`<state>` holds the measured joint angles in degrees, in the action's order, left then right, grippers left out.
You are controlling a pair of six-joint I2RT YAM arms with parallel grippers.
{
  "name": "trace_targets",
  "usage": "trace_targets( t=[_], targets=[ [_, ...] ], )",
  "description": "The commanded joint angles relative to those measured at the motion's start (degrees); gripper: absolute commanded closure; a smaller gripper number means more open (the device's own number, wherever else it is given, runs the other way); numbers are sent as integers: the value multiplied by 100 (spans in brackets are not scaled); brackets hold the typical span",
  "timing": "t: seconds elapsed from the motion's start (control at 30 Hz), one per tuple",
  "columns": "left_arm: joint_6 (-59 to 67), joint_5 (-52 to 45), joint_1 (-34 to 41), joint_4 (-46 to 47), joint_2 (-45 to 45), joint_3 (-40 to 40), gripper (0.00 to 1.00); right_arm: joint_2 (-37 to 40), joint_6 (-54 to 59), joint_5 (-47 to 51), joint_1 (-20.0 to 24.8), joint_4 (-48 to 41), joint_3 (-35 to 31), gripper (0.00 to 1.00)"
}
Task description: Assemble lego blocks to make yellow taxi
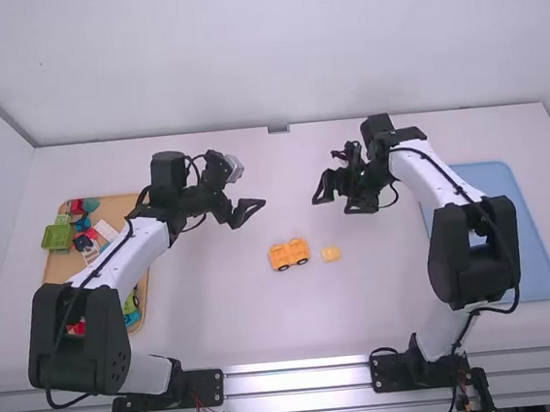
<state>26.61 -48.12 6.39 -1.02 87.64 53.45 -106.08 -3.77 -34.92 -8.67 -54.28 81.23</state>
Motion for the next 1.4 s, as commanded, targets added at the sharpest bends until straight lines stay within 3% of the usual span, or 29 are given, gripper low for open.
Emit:
trace_targets(
  t=[0.0, 0.13, 0.23, 0.33, 0.43, 0.5, 0.57, 0.63, 0.67, 0.73, 0.83, 0.9, 1.2, 1.37],
  targets=[
    [1246, -890, 37, 321, 35, -33, 1, -96, 2815, 138, -81, -111, 131, 1],
    [2540, -1384, 37, 1182, 35, -33, 1, -98, 3866, 1438, -111, 225, 114, 1],
    [3097, -1423, 37, 1613, 35, -33, 1, -98, 3829, 2247, -114, 667, 114, 1],
    [3307, -1285, 37, 1705, 35, -33, 1, -98, 3661, 2437, -114, 1043, 109, 1],
    [3244, -1073, 35, 1711, 35, -33, 1, -98, 4223, 2452, -114, 1180, 109, 1],
    [3095, -1084, 37, 1700, 35, -33, 1, -98, 4730, 2223, -120, 1161, 107, 6],
    [2782, -1220, 37, 1668, 35, -33, 1, -96, 5812, 1165, -96, 1034, 42, 12],
    [2632, -1263, 37, 1661, 37, -35, 1, -96, 6356, 612, -52, 874, 39, 12],
    [2514, -1270, 37, 1668, 48, -39, 1, -92, 6758, 114, 37, 632, 39, 12],
    [2479, -1248, 37, 1641, 105, -63, 1, -72, 7370, -463, 177, 260, 35, 0],
    [2367, -1309, 37, 1178, 264, -297, 1, -72, 8806, -1296, 382, -468, -28, 1],
    [2199, -1486, 37, 732, 376, -487, 1, -74, 9160, -1421, 463, -527, -122, 1],
    [857, -1853, 37, -2026, 1005, -1480, 1, -76, 9270, -1180, 531, 654, -1167, 1],
    [901, -1797, 120, -2406, 1165, -1676, 1, -74, 9471, -1270, 492, 1091, -1648, 1]
  ],
)
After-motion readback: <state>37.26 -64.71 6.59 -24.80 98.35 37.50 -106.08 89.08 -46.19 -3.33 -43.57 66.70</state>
